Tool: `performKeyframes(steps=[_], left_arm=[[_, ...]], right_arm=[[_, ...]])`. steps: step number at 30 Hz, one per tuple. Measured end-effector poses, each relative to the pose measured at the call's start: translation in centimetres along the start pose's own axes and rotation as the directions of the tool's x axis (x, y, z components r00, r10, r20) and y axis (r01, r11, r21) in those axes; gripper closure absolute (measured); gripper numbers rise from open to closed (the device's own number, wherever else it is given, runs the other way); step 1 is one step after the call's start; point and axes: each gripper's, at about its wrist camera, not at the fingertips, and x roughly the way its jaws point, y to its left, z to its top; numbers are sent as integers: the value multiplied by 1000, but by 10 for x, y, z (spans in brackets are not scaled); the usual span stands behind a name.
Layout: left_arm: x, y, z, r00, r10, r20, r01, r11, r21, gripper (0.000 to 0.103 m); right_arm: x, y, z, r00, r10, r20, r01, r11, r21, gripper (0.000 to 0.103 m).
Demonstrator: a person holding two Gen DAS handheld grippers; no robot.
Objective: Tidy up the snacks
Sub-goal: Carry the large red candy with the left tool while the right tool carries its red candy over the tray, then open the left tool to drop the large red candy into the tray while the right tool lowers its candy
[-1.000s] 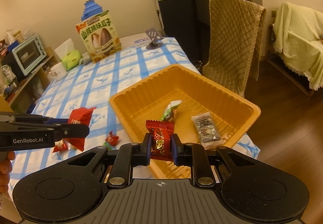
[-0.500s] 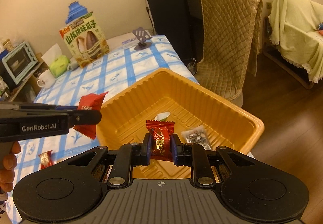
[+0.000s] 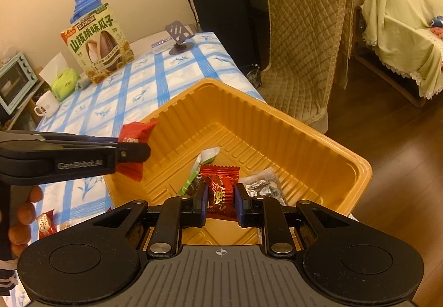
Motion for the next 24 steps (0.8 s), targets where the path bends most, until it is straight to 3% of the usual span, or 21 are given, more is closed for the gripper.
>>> performKeyframes(steps=[11,13,24], left_arm=[[20,4,-4,998,6,-58,-5,1000,20,77],[19,5,-5,998,5,-58,-4,1000,18,73],[0,13,-6,999,-13,-30,13,1000,17,73]], right_arm=[[2,-3,-3,1000,-15,-9,15,1000,25,82],[1,-3,-4,1000,-17,-7,17,999,28,82],[-3,-5,0,1000,-20,6,20,999,38,82]])
